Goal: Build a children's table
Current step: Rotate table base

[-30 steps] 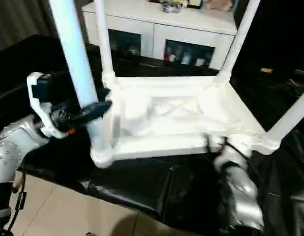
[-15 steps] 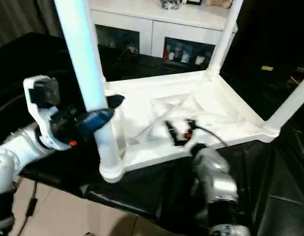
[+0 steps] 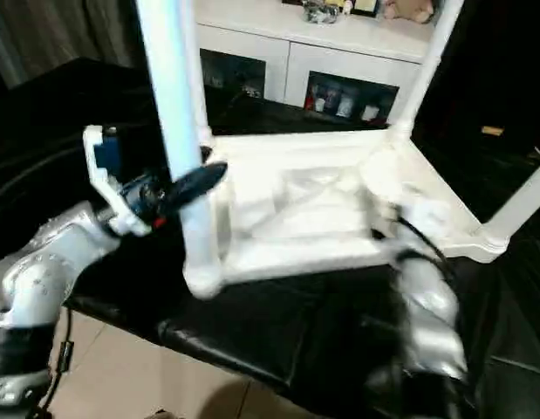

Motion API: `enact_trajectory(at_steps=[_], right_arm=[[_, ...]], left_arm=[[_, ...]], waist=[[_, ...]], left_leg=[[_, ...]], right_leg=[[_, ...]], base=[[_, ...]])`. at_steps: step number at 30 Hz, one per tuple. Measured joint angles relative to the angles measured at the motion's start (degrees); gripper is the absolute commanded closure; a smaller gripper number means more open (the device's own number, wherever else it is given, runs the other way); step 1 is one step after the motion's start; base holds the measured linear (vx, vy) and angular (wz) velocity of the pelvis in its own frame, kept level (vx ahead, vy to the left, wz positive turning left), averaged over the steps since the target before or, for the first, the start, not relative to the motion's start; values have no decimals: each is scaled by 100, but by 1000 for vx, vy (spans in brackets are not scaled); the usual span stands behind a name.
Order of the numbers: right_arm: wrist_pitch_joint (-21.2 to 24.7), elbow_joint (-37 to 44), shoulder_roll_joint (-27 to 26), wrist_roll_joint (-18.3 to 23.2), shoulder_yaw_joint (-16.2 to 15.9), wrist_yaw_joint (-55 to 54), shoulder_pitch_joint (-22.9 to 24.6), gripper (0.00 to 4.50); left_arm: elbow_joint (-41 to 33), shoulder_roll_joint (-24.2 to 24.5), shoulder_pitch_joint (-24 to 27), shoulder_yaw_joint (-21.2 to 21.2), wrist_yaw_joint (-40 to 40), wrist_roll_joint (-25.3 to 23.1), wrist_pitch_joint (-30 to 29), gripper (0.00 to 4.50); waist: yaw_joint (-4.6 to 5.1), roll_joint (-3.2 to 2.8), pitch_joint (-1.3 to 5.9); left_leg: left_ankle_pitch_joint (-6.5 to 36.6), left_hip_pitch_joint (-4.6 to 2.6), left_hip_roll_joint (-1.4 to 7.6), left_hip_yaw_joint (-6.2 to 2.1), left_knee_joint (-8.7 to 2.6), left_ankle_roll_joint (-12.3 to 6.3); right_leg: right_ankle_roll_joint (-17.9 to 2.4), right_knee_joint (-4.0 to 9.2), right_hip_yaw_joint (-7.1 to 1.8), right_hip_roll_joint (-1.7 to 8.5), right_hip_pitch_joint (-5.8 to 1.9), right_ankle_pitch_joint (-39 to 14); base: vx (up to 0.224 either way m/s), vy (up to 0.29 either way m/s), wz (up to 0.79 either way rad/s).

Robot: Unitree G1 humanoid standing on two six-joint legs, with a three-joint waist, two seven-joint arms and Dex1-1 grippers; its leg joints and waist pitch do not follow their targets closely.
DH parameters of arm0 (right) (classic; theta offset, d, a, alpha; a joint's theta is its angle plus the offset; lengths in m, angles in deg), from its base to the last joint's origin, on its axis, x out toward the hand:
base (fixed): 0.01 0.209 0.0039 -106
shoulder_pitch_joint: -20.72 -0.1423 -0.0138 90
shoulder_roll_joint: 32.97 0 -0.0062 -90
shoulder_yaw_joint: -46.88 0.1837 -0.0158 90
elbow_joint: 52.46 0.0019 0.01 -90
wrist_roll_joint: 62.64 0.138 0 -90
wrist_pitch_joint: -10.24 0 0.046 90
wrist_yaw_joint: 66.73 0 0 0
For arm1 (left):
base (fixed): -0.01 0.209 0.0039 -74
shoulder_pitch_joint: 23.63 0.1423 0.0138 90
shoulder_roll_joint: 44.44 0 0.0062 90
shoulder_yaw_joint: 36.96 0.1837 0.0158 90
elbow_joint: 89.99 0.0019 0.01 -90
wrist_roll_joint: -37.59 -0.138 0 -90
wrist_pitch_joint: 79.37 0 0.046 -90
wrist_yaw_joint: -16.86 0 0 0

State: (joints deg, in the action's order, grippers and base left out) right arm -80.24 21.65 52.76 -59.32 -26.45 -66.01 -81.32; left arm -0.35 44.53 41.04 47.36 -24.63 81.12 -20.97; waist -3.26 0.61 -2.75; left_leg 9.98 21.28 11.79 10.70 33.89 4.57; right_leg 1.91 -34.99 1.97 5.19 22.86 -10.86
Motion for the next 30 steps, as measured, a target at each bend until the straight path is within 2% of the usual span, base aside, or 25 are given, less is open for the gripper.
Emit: enact_trajectory(at_steps=[6, 12, 15, 17, 22, 27, 30], right_arm=[[252, -492, 305, -195, 652, -1100, 231, 27], [456, -903, 309, -155, 699, -1137, 223, 27], [492, -1572, 253, 156, 540, -377, -126, 27], [428, -1758, 292, 172, 339, 118, -275, 27], [375, -1837, 295, 199, 83, 899, -360, 27], [309, -1848, 180, 276, -345, 1601, -506, 27], [264, -1808, 74, 319, -613, 2042, -553, 27]], left_arm=[[104, -48, -60, -98, -352, 196, -46, 6], [102, -12, -107, -108, -577, 393, -147, 6], [-50, 86, -83, -121, -768, 639, -422, 6], [-336, 242, 56, -96, -956, 870, -726, 6], [-860, 392, 307, 9, -1103, 1482, -1398, 6], [-1251, 194, 389, 192, -1030, 1876, -1709, 6], [-1357, -53, 453, 322, -883, 1904, -1702, 6]], waist=[[37, -63, -8], [55, -63, -8], [98, -64, -9], [137, -64, -8], [186, -57, -11], [221, -47, -18], [218, -34, -25]], left_leg=[[0, 11, 0, 19, -2, 0], [0, 19, 2, 37, 1, -1], [1, 19, 2, 40, 6, -2], [0, 17, 5, 40, 6, -2], [0, 7, 9, 42, 6, -2], [0, -2, 11, 42, 6, -2], [0, -3, 12, 42, 6, -2]], right_leg=[[4, -3, 1, -2, 18, 3], [5, 1, -1, 0, 23, 2], [-20, -2, -1, 3, 23, 18], [-31, -3, 1, 2, 22, 24], [-37, -4, 5, -1, 24, 27], [-47, -6, 7, -3, 29, 34], [-50, -7, 8, -2, 29, 36]], base=[[0, 0, 0], [0, 0, 0], [0, 0, 0], [0, 0, 0], [0, 0, 0], [0, 0, 0], [0, 0, 0]])
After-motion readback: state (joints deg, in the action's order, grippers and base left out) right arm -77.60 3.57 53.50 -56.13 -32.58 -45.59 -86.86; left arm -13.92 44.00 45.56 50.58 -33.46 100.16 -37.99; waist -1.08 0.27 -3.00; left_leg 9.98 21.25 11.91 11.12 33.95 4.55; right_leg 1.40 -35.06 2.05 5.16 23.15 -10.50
